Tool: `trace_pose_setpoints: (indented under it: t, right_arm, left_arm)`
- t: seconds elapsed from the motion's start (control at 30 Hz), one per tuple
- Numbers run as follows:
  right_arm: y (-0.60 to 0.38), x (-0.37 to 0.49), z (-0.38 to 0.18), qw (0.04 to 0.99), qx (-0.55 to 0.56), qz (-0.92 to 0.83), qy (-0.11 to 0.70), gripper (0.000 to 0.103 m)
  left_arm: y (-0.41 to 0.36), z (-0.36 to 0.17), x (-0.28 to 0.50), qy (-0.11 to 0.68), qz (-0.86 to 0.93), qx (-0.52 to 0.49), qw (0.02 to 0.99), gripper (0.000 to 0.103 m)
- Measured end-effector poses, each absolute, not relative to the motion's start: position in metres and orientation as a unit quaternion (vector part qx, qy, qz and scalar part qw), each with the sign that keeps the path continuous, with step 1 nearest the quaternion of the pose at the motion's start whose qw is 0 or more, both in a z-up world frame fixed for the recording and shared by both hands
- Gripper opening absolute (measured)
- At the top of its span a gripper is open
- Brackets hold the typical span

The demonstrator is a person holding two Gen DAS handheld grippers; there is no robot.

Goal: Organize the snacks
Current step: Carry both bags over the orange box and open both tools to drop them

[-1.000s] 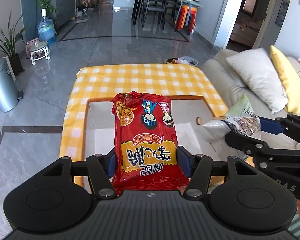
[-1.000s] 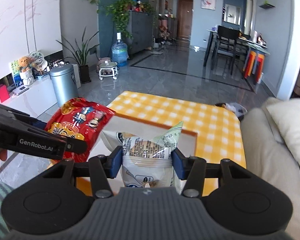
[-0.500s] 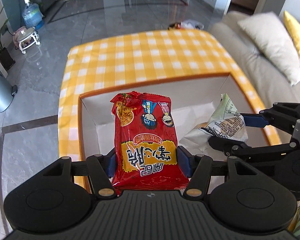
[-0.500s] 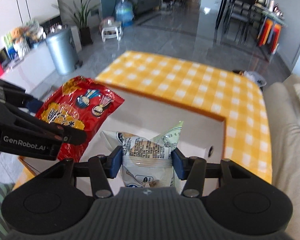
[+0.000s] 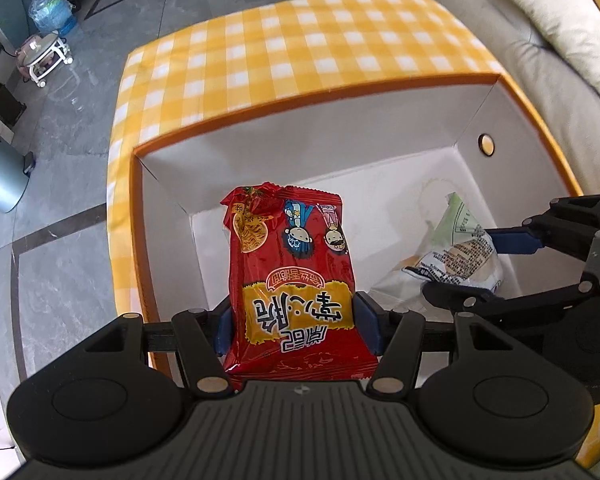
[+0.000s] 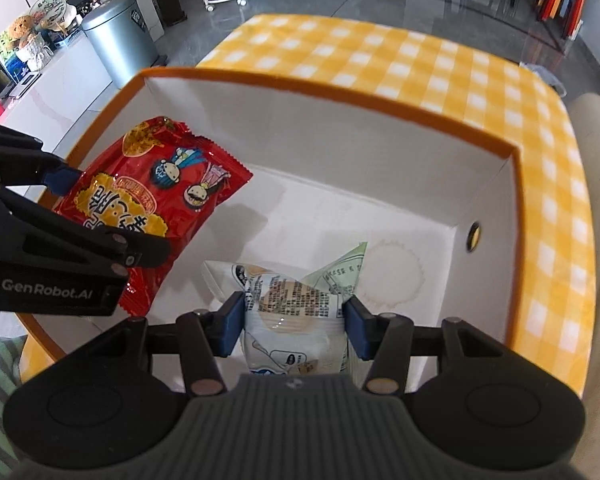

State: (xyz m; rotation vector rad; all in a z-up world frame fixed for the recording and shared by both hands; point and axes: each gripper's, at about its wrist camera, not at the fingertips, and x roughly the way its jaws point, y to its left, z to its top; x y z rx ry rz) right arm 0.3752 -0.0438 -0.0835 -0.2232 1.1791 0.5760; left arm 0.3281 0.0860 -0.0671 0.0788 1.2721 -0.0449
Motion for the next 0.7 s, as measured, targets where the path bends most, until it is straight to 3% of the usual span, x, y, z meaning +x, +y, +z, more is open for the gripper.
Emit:
trace_pose_setpoints:
  t: [0.47,0.7]
  right_arm:
    - [-0.043,0.375,-0.098,0.771,-0.106,0.255,0.573,0.053]
    - [-0.042,0.372,-0.096,0.771,-0.119,0.254,0.571,0.056]
  left_arm:
    - [0.088,-0.083,0.33,0.615,-0.004,0.035,0.788,0.069]
    - [0.088,-0.08,0.326,0.606,0.001,0.043,0.794,0.076]
